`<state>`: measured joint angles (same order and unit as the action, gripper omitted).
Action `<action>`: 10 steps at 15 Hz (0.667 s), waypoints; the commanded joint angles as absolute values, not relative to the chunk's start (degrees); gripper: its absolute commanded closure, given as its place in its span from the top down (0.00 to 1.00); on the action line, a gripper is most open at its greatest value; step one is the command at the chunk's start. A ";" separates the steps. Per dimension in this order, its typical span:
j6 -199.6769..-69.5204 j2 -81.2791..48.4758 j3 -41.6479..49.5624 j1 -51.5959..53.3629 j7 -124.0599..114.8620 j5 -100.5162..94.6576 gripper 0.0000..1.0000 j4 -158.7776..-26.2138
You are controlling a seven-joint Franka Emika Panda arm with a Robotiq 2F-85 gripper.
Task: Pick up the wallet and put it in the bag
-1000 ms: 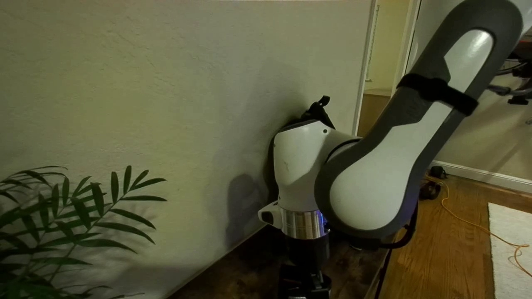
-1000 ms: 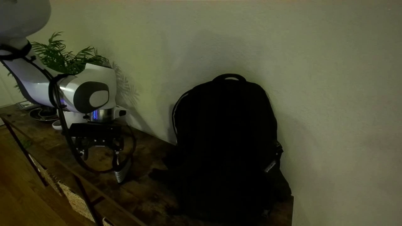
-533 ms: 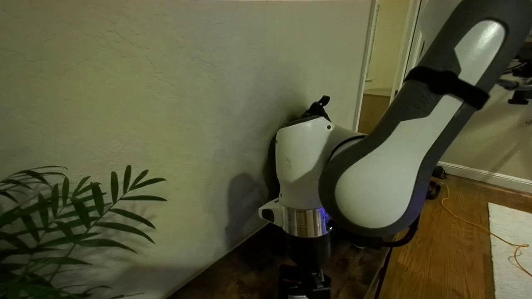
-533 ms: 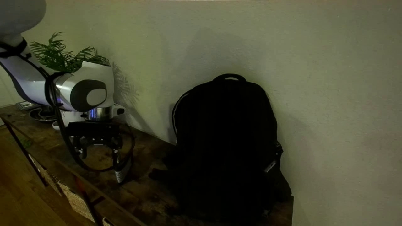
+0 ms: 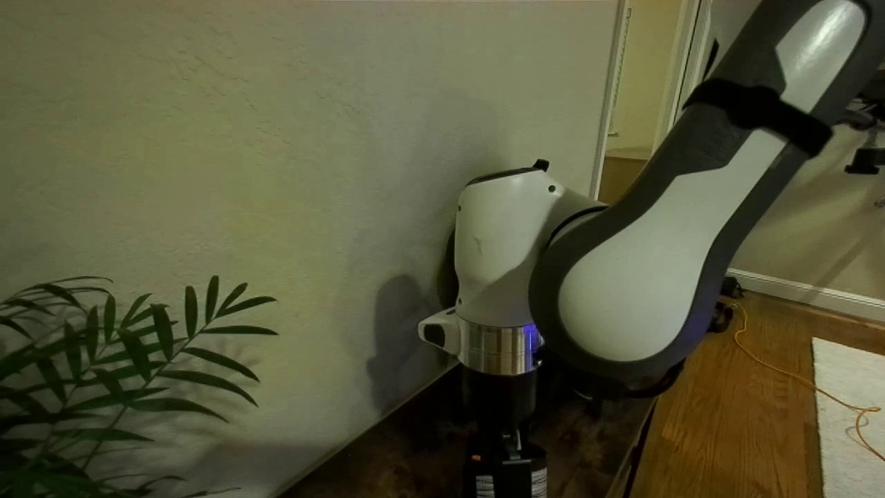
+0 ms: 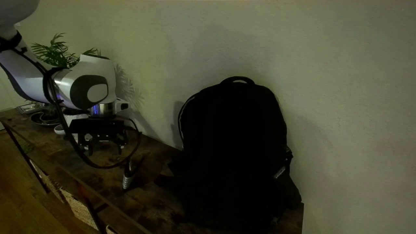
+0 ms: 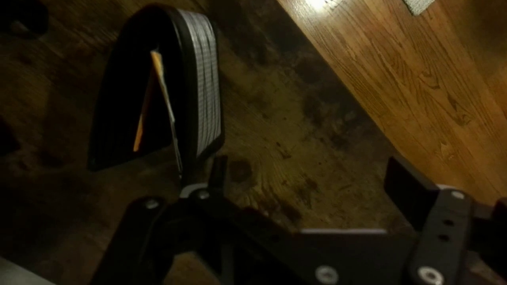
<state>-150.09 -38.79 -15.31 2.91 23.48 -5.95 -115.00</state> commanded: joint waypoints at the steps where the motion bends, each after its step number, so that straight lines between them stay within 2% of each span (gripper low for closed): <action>1: -153.26 -34.31 -13.50 4.31 21.34 -7.18 1.00 -118.72; 10: -155.30 -35.50 -0.90 8.70 11.12 -14.41 1.00 -115.51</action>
